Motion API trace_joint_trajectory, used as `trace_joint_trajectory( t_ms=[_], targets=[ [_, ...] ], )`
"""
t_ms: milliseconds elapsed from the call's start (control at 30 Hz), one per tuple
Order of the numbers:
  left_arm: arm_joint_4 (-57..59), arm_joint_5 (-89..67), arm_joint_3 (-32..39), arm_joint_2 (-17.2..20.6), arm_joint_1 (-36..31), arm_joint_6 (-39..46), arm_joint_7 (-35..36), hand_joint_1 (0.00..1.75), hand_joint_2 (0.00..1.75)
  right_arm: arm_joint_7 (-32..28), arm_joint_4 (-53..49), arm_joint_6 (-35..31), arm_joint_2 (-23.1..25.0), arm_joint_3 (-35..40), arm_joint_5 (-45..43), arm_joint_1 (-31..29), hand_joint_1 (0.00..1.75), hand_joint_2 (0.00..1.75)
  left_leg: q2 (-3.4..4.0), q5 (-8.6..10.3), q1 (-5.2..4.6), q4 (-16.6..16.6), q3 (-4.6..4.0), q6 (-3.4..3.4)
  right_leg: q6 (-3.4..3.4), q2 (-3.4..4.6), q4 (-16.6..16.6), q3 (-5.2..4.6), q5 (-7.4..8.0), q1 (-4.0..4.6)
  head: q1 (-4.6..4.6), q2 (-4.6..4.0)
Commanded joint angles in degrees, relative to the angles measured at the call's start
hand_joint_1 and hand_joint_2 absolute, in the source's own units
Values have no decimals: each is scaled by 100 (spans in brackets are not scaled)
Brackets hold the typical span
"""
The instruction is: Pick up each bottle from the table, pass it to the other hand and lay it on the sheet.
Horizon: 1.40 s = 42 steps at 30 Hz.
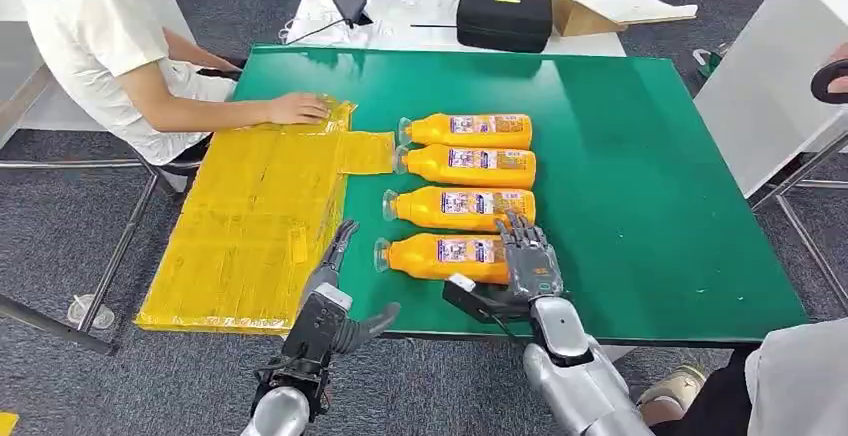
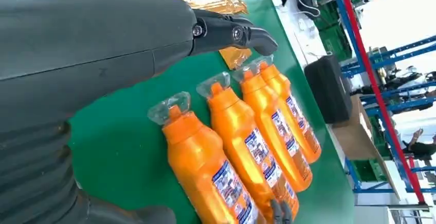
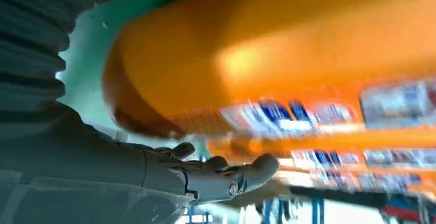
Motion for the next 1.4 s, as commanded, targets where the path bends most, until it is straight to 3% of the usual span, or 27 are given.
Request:
trace_joint_trajectory(
  t_ms=[33, 300, 533, 667, 733, 933, 1167, 1400],
  targets=[
    [298, 105, -44, 39, -200, -10, -8, 0, 175, -264, 1525, 354, -68, -407, -443, -273, 175, 175, -15, 4, 2, -5, 15, 1, -8, -14, -9, 17, 0, 3, 0, 0],
    [585, 266, -194, 44, -406, 92, -251, 0, 175, -920, 2451, 582, -128, -709, -1003, -442, 175, 175, -29, -3, 5, -9, 58, 3, -9, -28, -20, 9, -4, 7, 2, 0],
    [533, 351, -233, 87, -384, 133, -318, 0, 175, -1333, 2465, 640, -157, -794, -1247, -300, 175, 175, -17, -17, 7, -14, 111, 5, -8, -19, -33, 55, -10, 10, 2, 0],
    [375, 647, -147, 102, -254, 161, -434, 0, 175, -2834, 1910, 914, -24, -1176, -2434, 12, 175, 175, -25, -15, 9, -17, 116, 3, -11, -26, -37, 64, -22, 12, 2, 0],
    [293, 1092, 0, 31, -171, 97, -446, 0, 175, -3220, 1361, 699, 76, -1169, -2921, 247, 175, 175, -16, -20, 11, -18, 124, 3, -11, -16, -39, 72, -21, 14, 2, 0],
    [-265, 2662, 83, 162, 351, -426, -198, 0, 175, -3459, -614, 219, 381, -1147, -4024, 1182, 175, 175, 26, -44, 8, -7, 116, -7, -16, 25, -19, 109, -12, 13, 0, 0],
    [-391, 3877, 29, 281, 538, -584, -8, 0, 175, -3797, -1495, -53, 617, -998, -4719, 1564, 175, 175, 34, -47, 11, 0, 62, -6, -15, 37, -7, 59, -18, 17, 0, 0],
    [-461, 4386, -41, 359, 557, -884, 127, 0, 175, -3863, -1574, -168, 661, -965, -4887, 1569, 171, 175, 36, -48, 10, 4, 22, 1, -18, 37, -3, 23, -25, 14, 0, 0]
  ],
)
